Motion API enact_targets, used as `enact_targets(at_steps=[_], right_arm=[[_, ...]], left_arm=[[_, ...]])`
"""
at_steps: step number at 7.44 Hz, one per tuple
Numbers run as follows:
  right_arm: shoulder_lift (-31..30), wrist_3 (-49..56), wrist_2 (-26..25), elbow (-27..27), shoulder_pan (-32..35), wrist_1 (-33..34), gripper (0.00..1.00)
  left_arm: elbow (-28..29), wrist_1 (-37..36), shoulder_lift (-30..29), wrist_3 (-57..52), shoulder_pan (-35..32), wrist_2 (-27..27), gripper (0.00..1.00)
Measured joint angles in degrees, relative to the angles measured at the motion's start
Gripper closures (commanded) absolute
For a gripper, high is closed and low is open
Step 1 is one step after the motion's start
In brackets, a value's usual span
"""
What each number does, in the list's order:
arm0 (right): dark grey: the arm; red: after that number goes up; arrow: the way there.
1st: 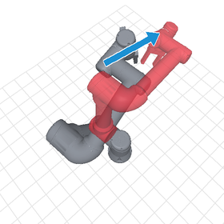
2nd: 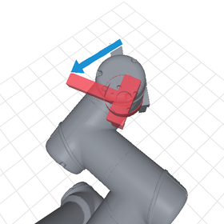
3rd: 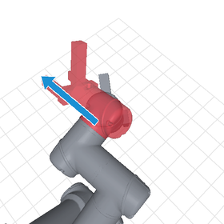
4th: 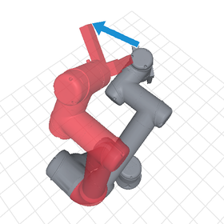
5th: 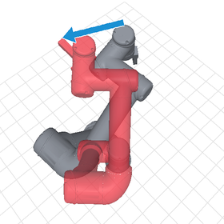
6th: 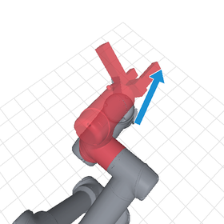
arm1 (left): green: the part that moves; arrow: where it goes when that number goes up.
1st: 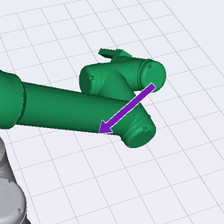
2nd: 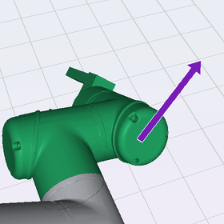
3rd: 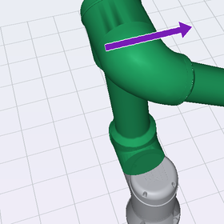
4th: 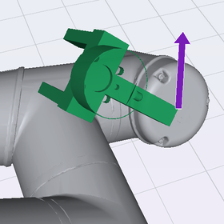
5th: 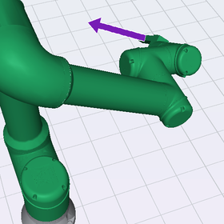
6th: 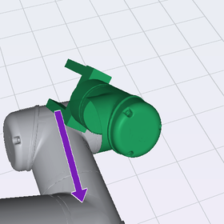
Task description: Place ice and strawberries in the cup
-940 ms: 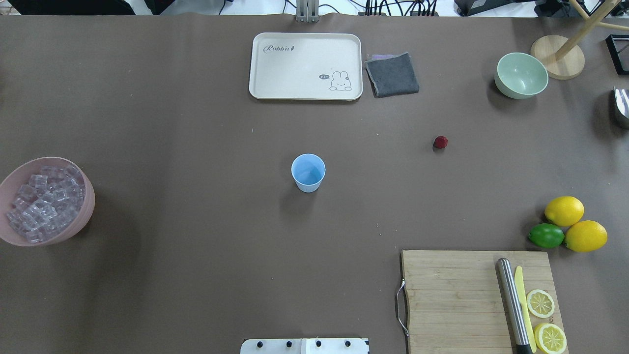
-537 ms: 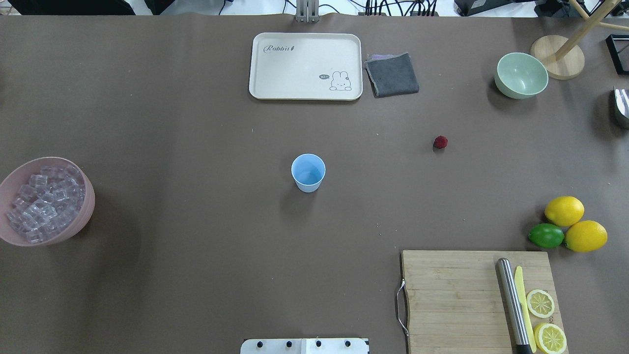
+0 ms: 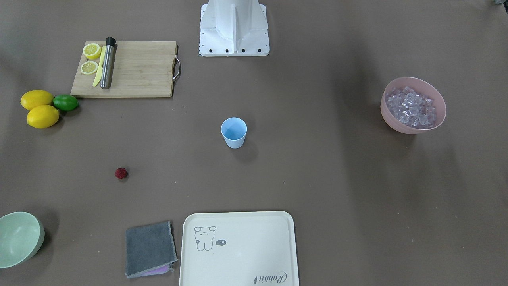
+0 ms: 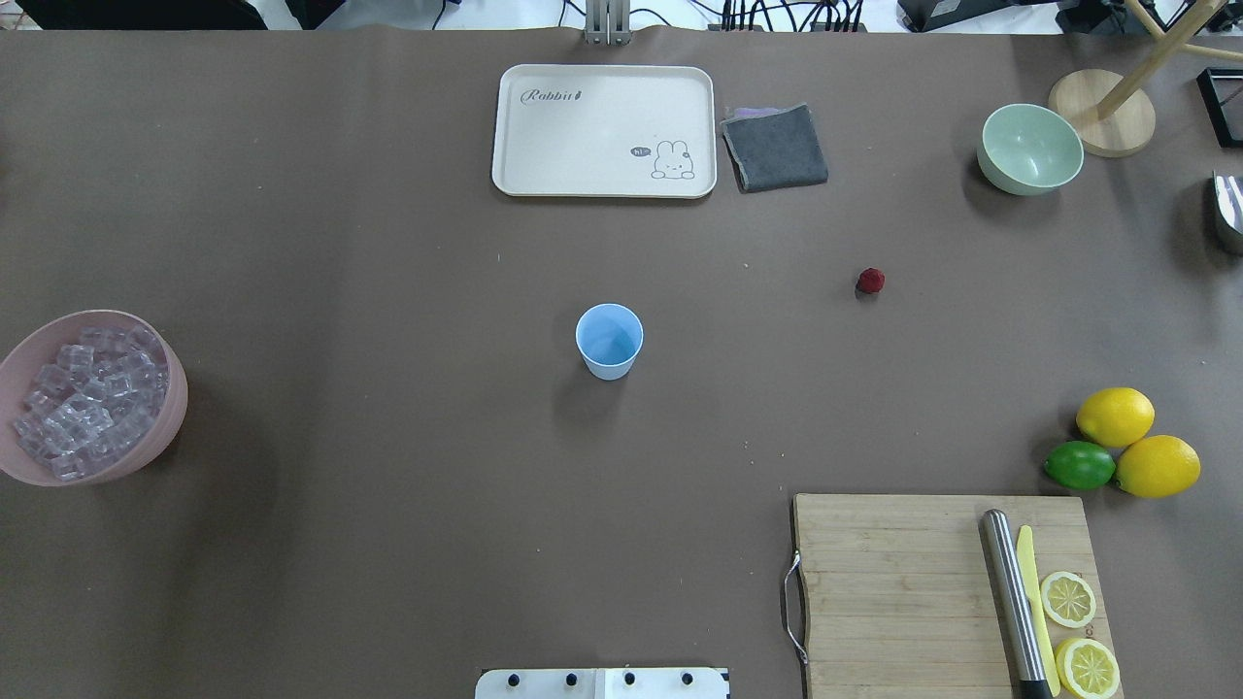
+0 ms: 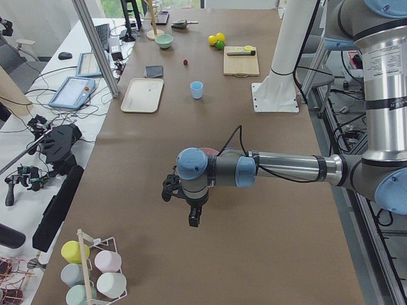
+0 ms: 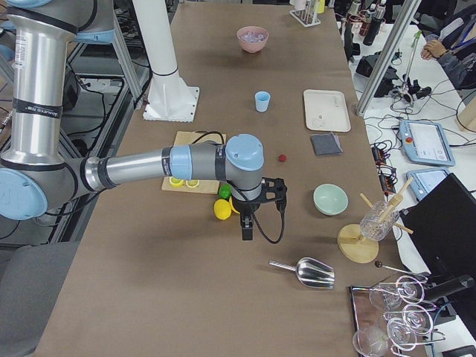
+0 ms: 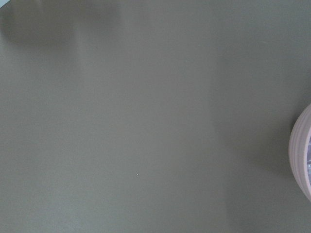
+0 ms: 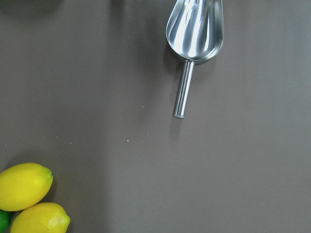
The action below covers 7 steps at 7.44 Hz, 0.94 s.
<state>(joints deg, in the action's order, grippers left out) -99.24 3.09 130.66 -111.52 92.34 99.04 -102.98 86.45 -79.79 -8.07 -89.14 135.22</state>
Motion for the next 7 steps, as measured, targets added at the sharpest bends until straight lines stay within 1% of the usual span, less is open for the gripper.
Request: enact_targets(at_steps=[2,4,6,7], right_arm=[[1.0,-4.1,0.8,0.4,1.7,-1.1,0.00],[-0.3,-6.2,1.2,0.7,2.2,-5.6,0.00],[-1.4,-6.6,2.0,1.7,2.2,-10.8,0.00],[-1.6,-6.8,2.9,2.3,2.2,-12.1,0.00]], left_arm=[[0.2,0.0,0.1,0.1,0.0,0.0,0.01],[0.3,0.5,0.1,0.0,0.0,0.1,0.01],[0.6,4.7,0.0,0.1,-0.1,0.1,0.01],[0.9,9.4,-0.1,0.2,-0.1,0.1,0.01]])
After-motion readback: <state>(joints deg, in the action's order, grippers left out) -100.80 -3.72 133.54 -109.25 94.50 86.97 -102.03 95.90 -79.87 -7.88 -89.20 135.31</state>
